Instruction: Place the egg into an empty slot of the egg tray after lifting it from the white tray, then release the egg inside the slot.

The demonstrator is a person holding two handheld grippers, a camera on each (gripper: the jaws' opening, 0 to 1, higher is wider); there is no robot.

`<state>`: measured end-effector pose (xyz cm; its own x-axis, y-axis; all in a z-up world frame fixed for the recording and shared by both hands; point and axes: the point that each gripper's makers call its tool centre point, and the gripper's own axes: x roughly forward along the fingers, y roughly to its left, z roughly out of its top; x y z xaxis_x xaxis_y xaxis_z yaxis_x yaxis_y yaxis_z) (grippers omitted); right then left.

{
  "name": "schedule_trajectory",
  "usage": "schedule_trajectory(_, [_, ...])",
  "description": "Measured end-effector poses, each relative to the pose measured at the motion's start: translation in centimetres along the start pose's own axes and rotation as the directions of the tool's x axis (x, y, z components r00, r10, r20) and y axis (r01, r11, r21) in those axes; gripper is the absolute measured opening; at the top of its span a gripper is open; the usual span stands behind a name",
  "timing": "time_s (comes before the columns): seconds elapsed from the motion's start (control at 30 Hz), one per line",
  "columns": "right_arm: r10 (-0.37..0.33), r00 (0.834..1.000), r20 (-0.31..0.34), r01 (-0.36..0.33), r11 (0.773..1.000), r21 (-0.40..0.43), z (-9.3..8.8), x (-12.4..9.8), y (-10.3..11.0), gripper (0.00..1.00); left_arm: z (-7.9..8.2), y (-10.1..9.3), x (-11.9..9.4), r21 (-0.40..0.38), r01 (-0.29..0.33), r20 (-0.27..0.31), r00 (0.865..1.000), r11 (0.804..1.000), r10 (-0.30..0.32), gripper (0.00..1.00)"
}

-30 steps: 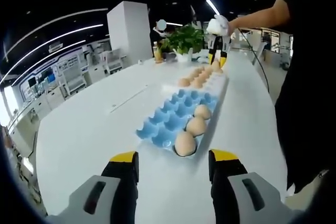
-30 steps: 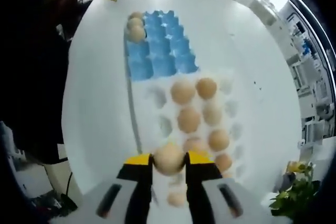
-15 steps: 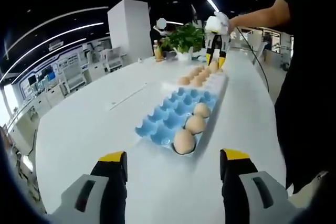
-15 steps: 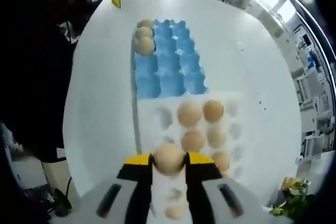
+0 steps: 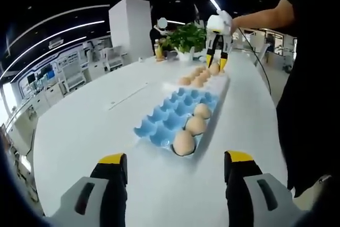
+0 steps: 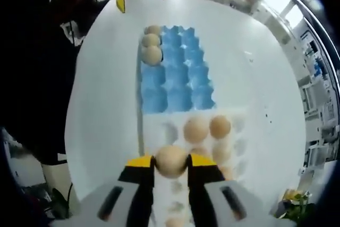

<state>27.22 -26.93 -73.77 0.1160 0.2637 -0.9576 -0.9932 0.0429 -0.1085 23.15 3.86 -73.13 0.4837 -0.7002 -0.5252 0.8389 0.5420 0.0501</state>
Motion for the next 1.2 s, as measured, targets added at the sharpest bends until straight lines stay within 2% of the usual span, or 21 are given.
schedule_trajectory(0.6, [0.053, 0.997, 0.053, -0.048, 0.995, -0.085, 5.3, 2.6, 0.6, 0.23, 0.2, 0.3, -0.5, 0.0, -0.01, 0.009, 1.0, 1.0, 0.01, 0.72])
schedule_trajectory(0.9, [0.071, 0.995, 0.071, -0.064, 0.992, -0.106, 6.7, 3.4, 1.0, 0.23, 0.2, 0.4, -0.4, -0.001, -0.013, 0.007, 1.0, 1.0, 0.013, 0.7])
schedule_trajectory(1.07, [0.106, 0.989, 0.1, -0.092, 0.987, -0.135, 9.0, 4.3, 1.9, 0.23, 0.2, 0.3, -0.3, -0.001, -0.01, 0.006, 1.0, 1.0, 0.01, 0.7])
schedule_trajectory(1.2, [0.12, 0.986, 0.112, -0.101, 0.982, -0.157, 10.2, 4.9, 2.1, 0.23, 0.2, 0.2, -0.3, 0.0, -0.008, 0.006, 1.0, 1.0, 0.008, 0.68])
